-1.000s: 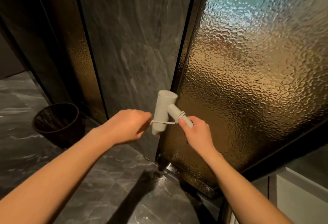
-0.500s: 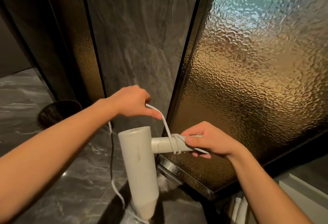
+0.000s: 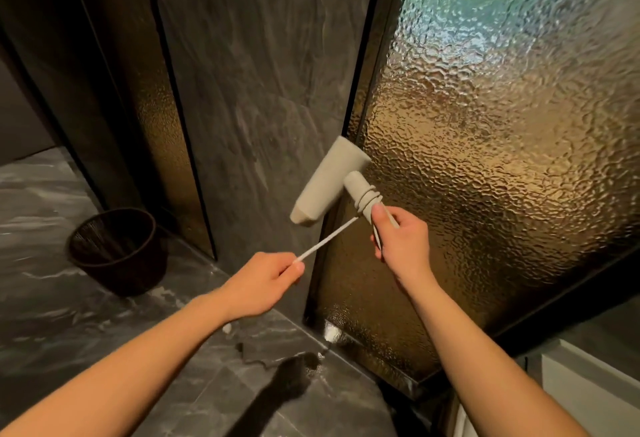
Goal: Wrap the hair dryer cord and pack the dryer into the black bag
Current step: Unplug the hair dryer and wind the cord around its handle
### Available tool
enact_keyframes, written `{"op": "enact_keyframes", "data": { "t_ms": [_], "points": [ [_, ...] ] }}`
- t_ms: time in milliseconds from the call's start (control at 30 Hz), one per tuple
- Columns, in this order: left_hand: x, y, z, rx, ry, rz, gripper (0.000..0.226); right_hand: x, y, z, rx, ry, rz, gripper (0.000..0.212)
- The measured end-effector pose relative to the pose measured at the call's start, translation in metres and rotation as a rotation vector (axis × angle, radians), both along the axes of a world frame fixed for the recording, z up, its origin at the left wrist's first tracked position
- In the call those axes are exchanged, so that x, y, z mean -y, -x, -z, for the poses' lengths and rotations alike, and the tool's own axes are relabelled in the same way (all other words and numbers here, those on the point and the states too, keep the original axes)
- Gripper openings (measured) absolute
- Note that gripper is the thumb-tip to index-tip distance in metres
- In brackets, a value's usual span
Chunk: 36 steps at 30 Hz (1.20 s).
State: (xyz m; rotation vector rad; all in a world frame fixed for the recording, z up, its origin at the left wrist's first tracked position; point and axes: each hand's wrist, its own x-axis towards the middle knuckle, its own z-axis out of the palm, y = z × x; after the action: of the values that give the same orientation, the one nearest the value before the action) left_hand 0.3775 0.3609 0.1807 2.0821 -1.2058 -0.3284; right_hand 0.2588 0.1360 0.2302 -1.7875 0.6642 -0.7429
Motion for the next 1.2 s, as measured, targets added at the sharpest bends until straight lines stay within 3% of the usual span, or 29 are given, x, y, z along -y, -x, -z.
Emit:
{"op": "enact_keyframes", "data": {
  "t_ms": [100,233,400,533,667,700,767,800,833,867,900,933,1067,1200],
  "points": [
    [0.003,-0.026,-0.040,0.390,-0.057,0.067,0.028,0.007,0.000,0.013,-0.288,0.253,0.010,0.029],
    [0.023,-0.058,-0.101,0.739,-0.152,0.010,0.026,0.008,0.002,0.016,-0.559,0.500,-0.227,0.039],
    [0.050,-0.080,-0.147,1.033,-0.150,0.031,0.059,0.004,0.008,-0.011,-0.556,0.347,-0.641,0.041],
    [0.064,-0.082,-0.158,0.894,-0.146,0.028,0.084,0.012,0.023,-0.042,-0.461,0.195,-0.931,0.033],
    [0.056,-0.078,-0.148,0.430,-0.194,0.031,0.088,0.019,0.041,-0.057,-0.280,-0.022,-1.056,0.056],
    [0.063,-0.069,-0.133,0.316,-0.194,-0.014,0.085,0.019,0.046,-0.057,-0.193,-0.108,-1.058,0.058],
    [0.078,-0.043,-0.099,0.299,-0.361,-0.380,0.062,0.019,0.052,-0.053,-0.006,-0.291,-1.010,0.055],
    [0.069,-0.029,-0.088,0.005,-0.293,-0.454,0.063,0.017,0.053,-0.052,0.072,-0.371,-0.957,0.050],
    [0.071,-0.013,-0.072,-0.146,-0.139,-0.480,0.075,0.015,0.054,-0.050,0.140,-0.436,-0.892,0.045],
    [0.067,0.001,-0.066,-0.370,-0.013,-0.337,0.077,0.013,0.052,-0.049,0.199,-0.480,-0.822,0.042],
    [0.076,0.003,-0.046,-0.404,0.088,-0.388,0.071,0.011,0.050,-0.048,0.249,-0.498,-0.749,0.041],
    [0.079,0.010,-0.046,-0.498,0.200,-0.287,0.066,0.008,0.048,-0.047,0.292,-0.493,-0.676,0.042],
    [0.048,0.014,-0.036,-0.304,0.140,-0.123,0.054,0.007,0.040,-0.038,0.382,-0.399,-0.326,0.043],
    [0.036,0.007,-0.051,0.075,0.101,0.057,0.033,0.015,0.036,-0.024,0.154,-0.030,0.040,0.020]
  ]
}}
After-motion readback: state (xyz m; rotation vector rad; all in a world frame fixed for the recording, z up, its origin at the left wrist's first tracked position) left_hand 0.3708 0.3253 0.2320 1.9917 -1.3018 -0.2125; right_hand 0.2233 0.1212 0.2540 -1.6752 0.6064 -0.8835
